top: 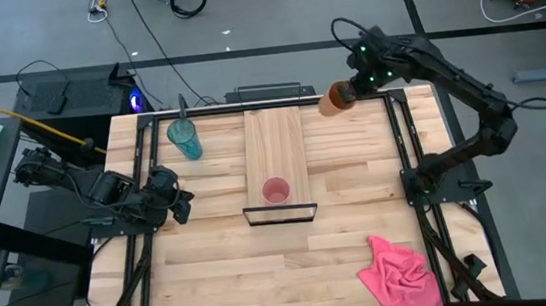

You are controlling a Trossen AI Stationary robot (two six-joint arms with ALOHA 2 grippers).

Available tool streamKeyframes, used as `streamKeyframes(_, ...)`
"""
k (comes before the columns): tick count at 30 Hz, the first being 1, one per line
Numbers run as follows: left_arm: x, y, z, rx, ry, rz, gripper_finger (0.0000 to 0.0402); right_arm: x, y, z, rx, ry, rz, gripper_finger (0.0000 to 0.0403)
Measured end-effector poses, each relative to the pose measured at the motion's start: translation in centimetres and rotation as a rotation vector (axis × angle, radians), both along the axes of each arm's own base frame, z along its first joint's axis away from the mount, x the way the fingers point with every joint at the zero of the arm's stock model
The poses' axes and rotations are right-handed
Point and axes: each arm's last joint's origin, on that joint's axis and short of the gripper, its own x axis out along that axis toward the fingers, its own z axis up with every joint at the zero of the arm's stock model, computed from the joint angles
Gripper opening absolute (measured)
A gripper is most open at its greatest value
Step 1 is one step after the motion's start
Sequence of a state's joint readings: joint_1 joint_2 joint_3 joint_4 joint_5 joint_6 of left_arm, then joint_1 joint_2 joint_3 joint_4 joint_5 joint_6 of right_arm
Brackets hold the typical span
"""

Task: Stack small to large cups/mugs on shelf
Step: Put the brown cup on the shelf

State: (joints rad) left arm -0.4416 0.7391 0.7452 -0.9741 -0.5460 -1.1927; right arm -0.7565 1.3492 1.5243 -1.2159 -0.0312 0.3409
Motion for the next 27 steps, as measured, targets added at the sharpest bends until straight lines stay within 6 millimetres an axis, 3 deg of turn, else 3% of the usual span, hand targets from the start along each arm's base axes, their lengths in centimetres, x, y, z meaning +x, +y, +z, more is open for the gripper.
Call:
streamKeyframes(6, 0.0, 0.0, 0.0, 0.003, -0.001, 0.002, 0.0046, 3.7, 0.8, 2.6, -0.007, -0.035, 0.108, 0.0002)
streamKeyframes(12, 0.0, 0.0, 0.0, 0.006, -0.003, 0.006, 0.0041, 8.8, 1.2, 3.2, 0.026, -0.018, 0.234, 0.0002)
streamKeyframes(18, 0.0, 0.1, 0.0, 0.023, -0.011, 0.017, 0.0041, 13.2, 1.1, 1.0, 0.077, 0.1, 0.349, 0.0003)
streamKeyframes(23, 0.0, 0.9, 0.6, 0.082, -0.038, 0.109, 0.0039, 15.3, 1.2, -1.1, 0.107, 0.171, 0.409, 0.0002)
streamKeyframes(27, -0.5, 2.3, 2.4, 0.122, -0.011, 0.197, 0.0032, 16.3, 1.6, -2.2, 0.117, 0.199, 0.443, 0.0002)
